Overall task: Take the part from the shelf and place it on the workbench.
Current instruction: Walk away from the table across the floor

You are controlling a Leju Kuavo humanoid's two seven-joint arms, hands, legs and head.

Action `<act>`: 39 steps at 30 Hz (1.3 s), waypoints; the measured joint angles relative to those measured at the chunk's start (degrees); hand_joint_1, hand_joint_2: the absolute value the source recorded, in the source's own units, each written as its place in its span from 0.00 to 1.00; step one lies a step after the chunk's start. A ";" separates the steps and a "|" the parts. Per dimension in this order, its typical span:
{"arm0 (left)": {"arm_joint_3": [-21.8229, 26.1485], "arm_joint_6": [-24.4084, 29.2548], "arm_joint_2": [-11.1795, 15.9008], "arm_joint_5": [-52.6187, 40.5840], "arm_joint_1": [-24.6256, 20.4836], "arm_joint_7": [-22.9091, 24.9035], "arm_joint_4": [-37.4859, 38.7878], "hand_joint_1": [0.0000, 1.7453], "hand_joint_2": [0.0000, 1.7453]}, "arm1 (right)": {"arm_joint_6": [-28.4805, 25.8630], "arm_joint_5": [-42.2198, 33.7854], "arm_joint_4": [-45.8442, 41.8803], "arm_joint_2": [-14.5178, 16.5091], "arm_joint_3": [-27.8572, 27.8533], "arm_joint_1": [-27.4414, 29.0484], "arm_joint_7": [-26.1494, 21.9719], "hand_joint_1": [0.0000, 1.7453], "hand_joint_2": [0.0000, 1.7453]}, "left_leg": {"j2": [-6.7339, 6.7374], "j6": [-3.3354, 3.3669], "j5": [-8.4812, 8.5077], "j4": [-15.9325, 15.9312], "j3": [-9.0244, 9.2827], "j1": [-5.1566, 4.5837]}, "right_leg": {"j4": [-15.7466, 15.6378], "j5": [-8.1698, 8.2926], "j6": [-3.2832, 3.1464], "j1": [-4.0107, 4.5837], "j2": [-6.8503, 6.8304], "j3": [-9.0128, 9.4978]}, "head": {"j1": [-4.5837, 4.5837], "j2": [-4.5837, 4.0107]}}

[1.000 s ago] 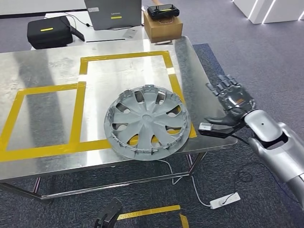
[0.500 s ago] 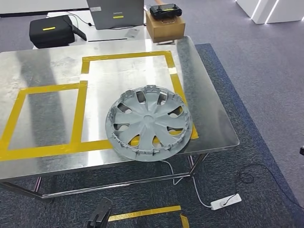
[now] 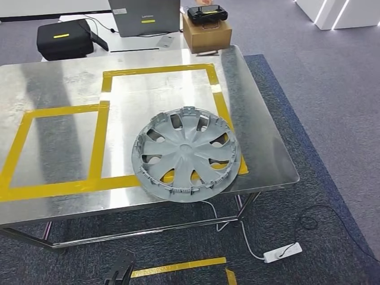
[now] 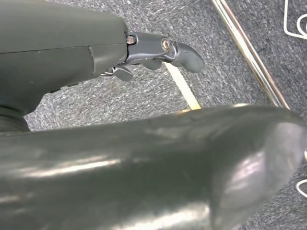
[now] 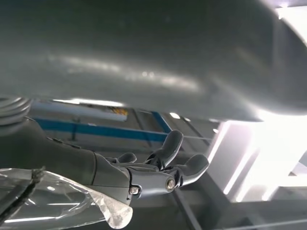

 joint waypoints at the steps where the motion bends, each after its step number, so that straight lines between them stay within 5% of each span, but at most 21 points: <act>1: 0.07 0.07 0.03 -0.06 0.00 0.08 0.00 0.00 0.00 | -0.68 0.70 0.07 3.12 -2.49 0.10 -2.16 0.00 0.00 | 0.02 -0.03 -0.02 0.00 0.01 0.01 | 0.00 -0.01 -0.02 0.01 0.05 0.00 | -0.01 0.00; 5: 0.16 0.16 0.15 -0.21 -0.01 0.16 0.00 0.00 0.00 | -1.42 2.60 0.53 12.15 -9.88 0.06 -6.82 0.00 0.00 | 0.13 -0.06 -0.06 -0.02 0.05 -0.01 | 0.06 -0.06 -0.07 -0.04 0.18 -0.03 | -0.02 0.00; 12: 0.30 0.19 0.21 -0.62 -0.05 0.36 0.00 0.00 0.00 | -0.80 2.95 0.74 19.88 -17.10 -1.51 -9.72 0.00 0.00 | 0.25 -0.06 -0.06 -0.02 0.12 -0.02 | 0.05 -0.06 -0.07 -0.05 0.28 -0.02 | -0.01 0.00; 21: 0.30 0.61 0.16 -1.98 -0.06 3.21 0.00 0.00 0.00 | -13.45 0.34 14.32 33.37 -32.04 -7.21 -18.77 0.00 0.00 | 0.31 -0.11 -0.09 -0.05 0.18 0.05 | 0.07 -0.11 -0.15 0.02 0.36 0.03 | -0.01 0.00; 29: 0.28 1.03 0.56 -3.61 0.38 6.16 0.00 0.00 0.00 | -12.03 2.74 37.41 40.17 -41.29 -12.11 -12.15 0.00 0.00 | 0.52 -0.18 -0.13 -0.08 0.26 0.12 | 0.12 -0.13 -0.19 0.06 0.56 0.03 | -0.02 0.00; 39: 0.18 1.14 1.66 -4.98 0.74 7.67 -0.01 0.00 0.00 | -6.00 13.26 62.19 43.22 -41.65 -14.80 -2.44 0.00 0.00 | 0.55 -0.20 -0.12 -0.09 0.29 0.14 | 0.17 -0.17 -0.25 0.08 0.58 0.05 | -0.01 0.00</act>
